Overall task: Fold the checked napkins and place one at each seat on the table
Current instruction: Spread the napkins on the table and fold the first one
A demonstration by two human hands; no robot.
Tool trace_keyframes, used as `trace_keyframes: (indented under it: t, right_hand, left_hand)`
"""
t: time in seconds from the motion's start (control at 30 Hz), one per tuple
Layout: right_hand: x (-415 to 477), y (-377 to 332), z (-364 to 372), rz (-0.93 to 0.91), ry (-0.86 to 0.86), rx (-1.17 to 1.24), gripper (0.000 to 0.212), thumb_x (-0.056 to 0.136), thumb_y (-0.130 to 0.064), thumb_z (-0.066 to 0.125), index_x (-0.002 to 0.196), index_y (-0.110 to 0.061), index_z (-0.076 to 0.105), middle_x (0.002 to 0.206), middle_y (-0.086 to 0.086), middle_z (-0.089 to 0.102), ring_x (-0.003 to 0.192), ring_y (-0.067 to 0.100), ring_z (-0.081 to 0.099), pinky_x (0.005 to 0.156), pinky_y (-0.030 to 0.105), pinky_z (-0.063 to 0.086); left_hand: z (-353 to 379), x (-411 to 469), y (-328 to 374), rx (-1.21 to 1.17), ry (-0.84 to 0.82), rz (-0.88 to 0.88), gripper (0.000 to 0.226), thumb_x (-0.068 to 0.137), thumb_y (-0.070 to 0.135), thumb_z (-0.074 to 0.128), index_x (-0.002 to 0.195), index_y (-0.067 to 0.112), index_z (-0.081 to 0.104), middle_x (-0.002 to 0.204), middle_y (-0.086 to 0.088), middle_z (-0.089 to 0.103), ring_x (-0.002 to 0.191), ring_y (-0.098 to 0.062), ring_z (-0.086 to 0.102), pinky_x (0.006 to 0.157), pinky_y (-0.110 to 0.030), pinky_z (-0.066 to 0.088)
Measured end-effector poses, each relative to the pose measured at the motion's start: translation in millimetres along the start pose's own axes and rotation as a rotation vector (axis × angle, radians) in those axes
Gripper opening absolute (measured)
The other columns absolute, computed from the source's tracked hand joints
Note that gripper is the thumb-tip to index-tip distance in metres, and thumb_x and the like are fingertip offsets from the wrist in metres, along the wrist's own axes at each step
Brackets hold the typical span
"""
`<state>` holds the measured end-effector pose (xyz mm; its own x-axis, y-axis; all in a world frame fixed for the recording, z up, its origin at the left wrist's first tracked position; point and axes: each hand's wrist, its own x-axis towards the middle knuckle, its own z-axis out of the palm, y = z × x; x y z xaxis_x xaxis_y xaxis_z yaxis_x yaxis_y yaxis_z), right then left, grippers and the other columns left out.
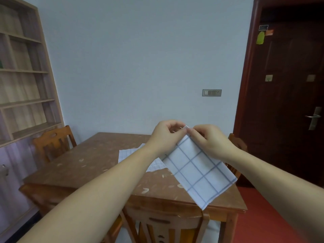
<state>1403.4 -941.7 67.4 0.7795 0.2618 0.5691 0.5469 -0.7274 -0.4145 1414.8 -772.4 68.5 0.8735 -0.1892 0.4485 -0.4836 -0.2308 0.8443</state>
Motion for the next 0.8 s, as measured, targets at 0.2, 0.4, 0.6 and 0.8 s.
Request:
trace_keyframes:
  t: [0.2, 0.4, 0.6, 0.8]
  right_hand:
    - [-0.4, -2.7, 0.6, -0.048, 0.118, -0.043, 0.045, 0.102, -0.033, 0.044, 0.063, -0.011, 0.045, 0.05, -0.004, 0.041, 0.051, 0.015, 0.042, 0.056, 0.038, 0.035]
    - [-4.8, -3.1, 1.0, -0.098, 0.165, -0.078, 0.04, 0.102, -0.031, 0.042, 0.067, -0.013, 0.048, 0.054, 0.001, 0.049, 0.055, 0.023, 0.049, 0.057, 0.043, 0.038]
    - [-9.4, -2.8, 2.0, 0.01, 0.082, 0.008, 0.047, 0.097, -0.045, 0.049, 0.064, -0.011, 0.049, 0.054, 0.002, 0.046, 0.051, 0.013, 0.042, 0.053, 0.029, 0.032]
    - [-16.8, 4.4, 4.6, 0.042, 0.002, -0.042, 0.05, 0.102, -0.038, 0.037, 0.061, -0.011, 0.039, 0.054, 0.008, 0.041, 0.053, 0.025, 0.042, 0.055, 0.036, 0.03]
  left_hand:
    - [-6.9, 0.3, -5.5, 0.224, 0.108, 0.059, 0.052, 0.09, 0.046, 0.06, 0.069, 0.0, 0.056, 0.06, -0.003, 0.045, 0.055, -0.012, 0.04, 0.055, -0.028, 0.034]
    - [-11.5, -0.5, -0.7, 0.21, 0.047, 0.068, 0.051, 0.092, 0.046, 0.058, 0.057, 0.015, 0.038, 0.054, 0.004, 0.03, 0.05, -0.012, 0.03, 0.049, -0.025, 0.026]
    - [-13.8, 0.3, -1.4, 0.214, 0.084, 0.099, 0.053, 0.094, 0.038, 0.058, 0.054, 0.017, 0.031, 0.05, 0.006, 0.025, 0.048, -0.011, 0.027, 0.047, -0.025, 0.024]
    - [-29.8, 5.3, -4.0, 0.234, 0.186, 0.137, 0.055, 0.092, 0.04, 0.061, 0.055, 0.004, 0.041, 0.051, 0.002, 0.033, 0.048, -0.01, 0.033, 0.047, -0.02, 0.029]
